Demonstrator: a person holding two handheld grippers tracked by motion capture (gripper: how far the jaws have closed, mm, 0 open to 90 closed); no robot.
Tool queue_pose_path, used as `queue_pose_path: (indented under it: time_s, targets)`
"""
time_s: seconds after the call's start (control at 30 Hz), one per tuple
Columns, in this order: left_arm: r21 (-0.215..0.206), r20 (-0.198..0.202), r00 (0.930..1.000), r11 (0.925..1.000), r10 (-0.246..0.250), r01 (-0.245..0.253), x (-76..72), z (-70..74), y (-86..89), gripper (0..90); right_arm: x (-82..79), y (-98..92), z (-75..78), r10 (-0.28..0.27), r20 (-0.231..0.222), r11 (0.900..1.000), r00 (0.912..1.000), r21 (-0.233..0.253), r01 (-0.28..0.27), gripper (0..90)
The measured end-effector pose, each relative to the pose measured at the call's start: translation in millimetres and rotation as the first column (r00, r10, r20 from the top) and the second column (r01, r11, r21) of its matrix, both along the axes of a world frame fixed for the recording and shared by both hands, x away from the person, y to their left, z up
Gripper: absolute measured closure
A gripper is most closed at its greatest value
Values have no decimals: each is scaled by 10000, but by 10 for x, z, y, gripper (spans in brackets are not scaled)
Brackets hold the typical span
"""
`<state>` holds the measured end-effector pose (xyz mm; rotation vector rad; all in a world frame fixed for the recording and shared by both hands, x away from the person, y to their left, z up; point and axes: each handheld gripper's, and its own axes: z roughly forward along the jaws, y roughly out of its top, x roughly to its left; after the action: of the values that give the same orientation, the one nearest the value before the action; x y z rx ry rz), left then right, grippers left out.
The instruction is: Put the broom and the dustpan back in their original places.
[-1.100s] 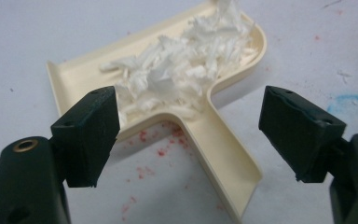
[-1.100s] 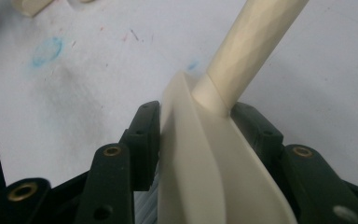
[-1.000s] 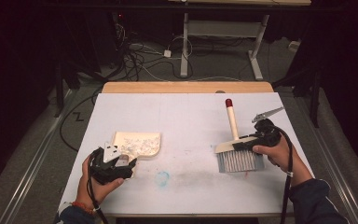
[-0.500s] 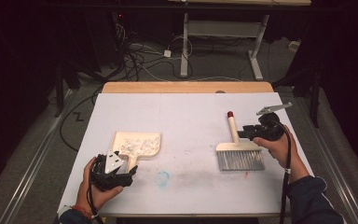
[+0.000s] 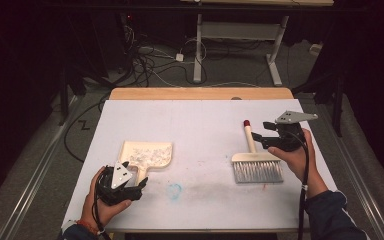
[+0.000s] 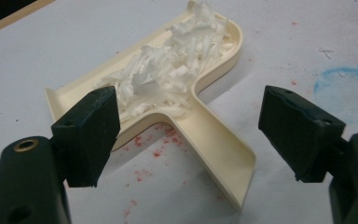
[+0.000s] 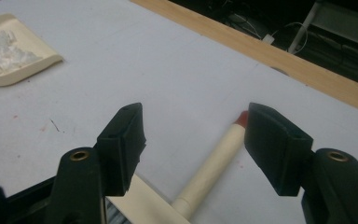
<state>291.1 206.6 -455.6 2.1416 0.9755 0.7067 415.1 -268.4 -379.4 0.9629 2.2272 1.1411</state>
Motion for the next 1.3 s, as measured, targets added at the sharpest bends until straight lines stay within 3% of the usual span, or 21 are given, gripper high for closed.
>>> queue_pose_path:
  time_s: [0.1, 0.33, 0.67, 0.83, 1.03, 1.2, 1.3]
  targets:
    - [-55, 31, 10000, 10000, 5, -5, -3, 3, -6, 195, -33, 28, 11, -272, 228, 9995, 9994, -137, 275, 346]
    - [-50, 10, 10000, 10000, 22, -22, -6, -12, -15, 190, -122, 52, 4, -388, 740, 9992, 9965, 112, 380, 290]
    - [138, -24, 10000, 9999, -22, 23, -12, -36, -51, 178, -245, 97, -5, -650, 1648, 9975, 9842, 392, 593, 227]
    - [92, -6, 10000, 9999, -82, 82, -17, -37, -48, 177, -296, 135, -1, -754, 1895, 9971, 9790, 273, 715, 200]
    - [137, 197, 9996, 9997, -209, 207, -40, -26, -46, 169, -396, 162, 10, -828, 2276, 9966, 9702, 241, 794, 174]
    - [255, 382, 9988, 9992, -314, 304, -62, -9, -50, 169, -479, 188, 14, -590, 2376, 9983, 9696, 124, 577, 175]
    - [373, 861, 9952, 9983, -472, 441, -91, 29, -51, 169, -527, 187, 6, -554, 2391, 9984, 9694, 59, 556, 176]
